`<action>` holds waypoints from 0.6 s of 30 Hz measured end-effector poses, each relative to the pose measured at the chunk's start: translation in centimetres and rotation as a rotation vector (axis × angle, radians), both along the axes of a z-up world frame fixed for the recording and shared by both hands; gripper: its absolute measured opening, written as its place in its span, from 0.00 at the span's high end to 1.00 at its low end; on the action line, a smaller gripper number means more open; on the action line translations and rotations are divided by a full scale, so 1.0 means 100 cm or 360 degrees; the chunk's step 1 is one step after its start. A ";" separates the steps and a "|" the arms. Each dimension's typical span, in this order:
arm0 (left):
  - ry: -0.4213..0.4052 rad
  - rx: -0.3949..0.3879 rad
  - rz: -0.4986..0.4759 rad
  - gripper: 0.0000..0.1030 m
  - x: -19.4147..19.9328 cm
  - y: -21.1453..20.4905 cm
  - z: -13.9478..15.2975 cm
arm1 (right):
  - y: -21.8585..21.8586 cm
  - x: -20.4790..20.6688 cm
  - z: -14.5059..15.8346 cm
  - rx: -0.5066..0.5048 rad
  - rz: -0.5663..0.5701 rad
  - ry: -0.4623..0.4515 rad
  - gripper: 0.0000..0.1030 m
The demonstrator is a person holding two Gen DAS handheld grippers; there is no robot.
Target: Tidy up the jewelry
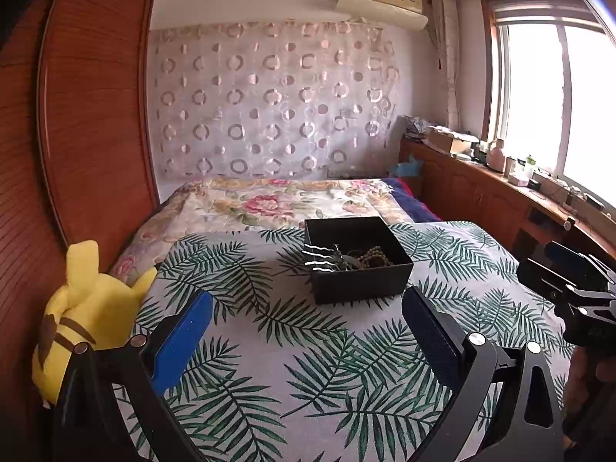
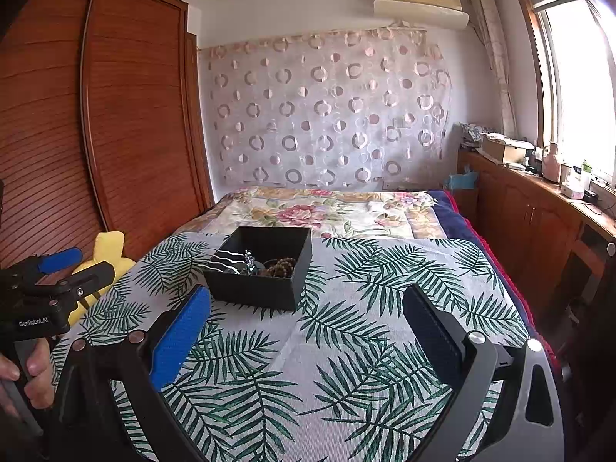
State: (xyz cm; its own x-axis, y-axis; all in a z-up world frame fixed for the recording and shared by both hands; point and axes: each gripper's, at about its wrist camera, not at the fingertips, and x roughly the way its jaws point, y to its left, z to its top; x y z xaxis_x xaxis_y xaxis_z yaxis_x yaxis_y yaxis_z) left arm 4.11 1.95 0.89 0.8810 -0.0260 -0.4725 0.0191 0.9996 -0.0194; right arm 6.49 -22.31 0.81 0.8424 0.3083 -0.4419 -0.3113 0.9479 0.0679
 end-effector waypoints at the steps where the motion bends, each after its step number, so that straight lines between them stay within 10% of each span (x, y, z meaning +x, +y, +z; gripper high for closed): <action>1: 0.0001 0.0002 -0.0001 0.07 0.000 0.000 0.000 | 0.000 0.000 0.000 0.0000 -0.0001 -0.0001 0.02; 18: -0.0002 0.0006 0.0004 0.07 0.000 0.001 -0.002 | -0.003 -0.001 -0.001 0.0002 -0.0009 -0.0001 0.02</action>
